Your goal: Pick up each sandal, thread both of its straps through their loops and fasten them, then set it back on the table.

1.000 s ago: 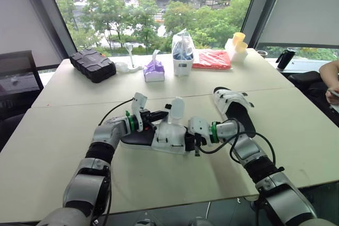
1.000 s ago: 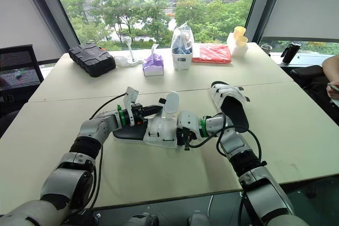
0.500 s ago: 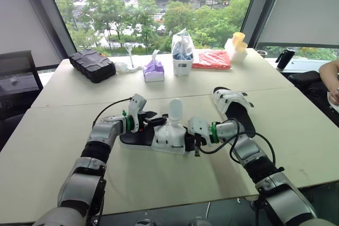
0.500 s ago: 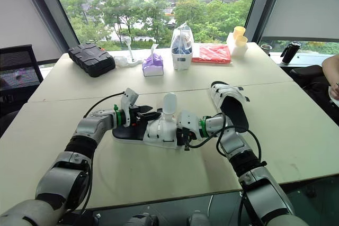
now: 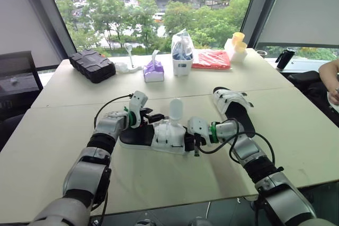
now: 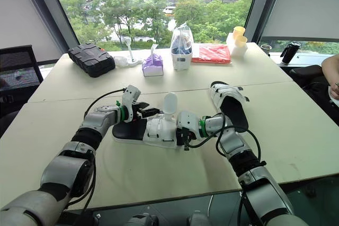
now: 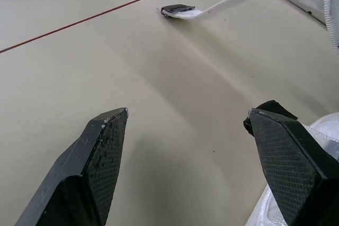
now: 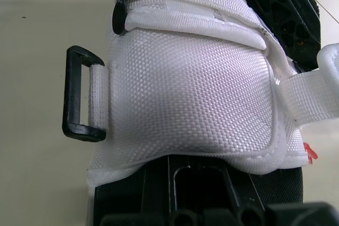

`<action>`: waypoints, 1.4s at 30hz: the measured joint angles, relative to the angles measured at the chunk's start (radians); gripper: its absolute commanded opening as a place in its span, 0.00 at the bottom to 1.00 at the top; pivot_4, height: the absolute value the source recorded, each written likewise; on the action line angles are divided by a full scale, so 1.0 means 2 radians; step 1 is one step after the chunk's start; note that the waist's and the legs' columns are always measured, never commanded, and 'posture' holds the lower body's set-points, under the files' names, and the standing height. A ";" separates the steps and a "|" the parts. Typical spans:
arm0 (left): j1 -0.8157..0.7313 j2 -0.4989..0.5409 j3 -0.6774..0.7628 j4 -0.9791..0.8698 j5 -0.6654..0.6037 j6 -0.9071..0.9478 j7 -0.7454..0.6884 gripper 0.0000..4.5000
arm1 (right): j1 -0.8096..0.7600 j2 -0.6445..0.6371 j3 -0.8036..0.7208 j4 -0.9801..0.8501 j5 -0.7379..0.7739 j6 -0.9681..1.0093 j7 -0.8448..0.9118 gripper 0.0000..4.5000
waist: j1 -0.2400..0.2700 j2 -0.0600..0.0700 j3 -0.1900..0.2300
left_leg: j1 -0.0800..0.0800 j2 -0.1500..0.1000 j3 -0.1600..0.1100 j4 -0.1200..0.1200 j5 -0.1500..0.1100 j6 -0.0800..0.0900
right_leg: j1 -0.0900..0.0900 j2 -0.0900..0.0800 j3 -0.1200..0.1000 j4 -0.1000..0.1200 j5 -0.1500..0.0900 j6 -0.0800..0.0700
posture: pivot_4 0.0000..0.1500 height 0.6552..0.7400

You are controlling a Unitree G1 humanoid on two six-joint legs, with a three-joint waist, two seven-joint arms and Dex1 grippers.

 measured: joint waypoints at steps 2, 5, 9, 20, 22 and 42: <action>-0.022 0.004 0.033 0.019 -0.028 0.027 -0.012 0.84 | -0.001 0.001 0.000 0.000 0.000 0.000 0.000 0.00 | 0.000 -0.002 0.001 | -0.001 0.000 0.000 0.000 0.000 0.000 | -0.001 0.000 0.000 0.001 0.000 0.000 | 1.00 1.00; -0.070 0.018 0.068 0.026 -0.059 0.066 -0.039 0.84 | -0.002 0.001 0.000 0.000 0.000 -0.001 0.001 0.00 | -0.001 -0.003 0.002 | -0.001 0.000 0.000 0.000 0.000 0.000 | -0.001 0.000 0.000 0.002 0.000 0.000 | 1.00 1.00; -0.105 0.024 0.077 0.033 -0.071 0.109 -0.066 0.84 | -0.002 0.002 0.000 0.001 0.000 -0.001 0.000 0.00 | -0.002 -0.003 0.002 | 0.000 0.000 0.000 0.000 0.000 -0.001 | -0.001 0.000 0.000 0.002 0.000 0.000 | 1.00 1.00; -0.108 0.007 0.051 0.076 -0.057 0.179 -0.126 0.84 | -0.002 0.004 0.000 0.003 0.000 -0.005 -0.001 0.00 | -0.004 -0.003 0.002 | 0.000 0.000 0.000 0.000 0.000 -0.001 | -0.001 0.000 0.000 0.003 0.000 0.000 | 1.00 1.00; -0.117 -0.003 0.047 0.096 -0.053 0.195 -0.138 0.84 | -0.002 0.003 0.000 0.004 0.000 -0.006 -0.001 0.00 | -0.003 -0.003 0.002 | 0.000 0.000 0.000 0.000 0.000 -0.001 | -0.001 0.001 0.000 0.003 0.000 0.000 | 1.00 1.00; -0.181 -0.076 0.125 0.178 -0.060 0.156 -0.087 0.84 | -0.006 0.004 0.009 0.003 0.000 -0.006 -0.009 0.00 | -0.010 -0.003 0.002 | 0.000 0.000 0.000 0.001 0.000 -0.001 | -0.001 0.000 0.000 0.003 -0.002 0.003 | 1.00 1.00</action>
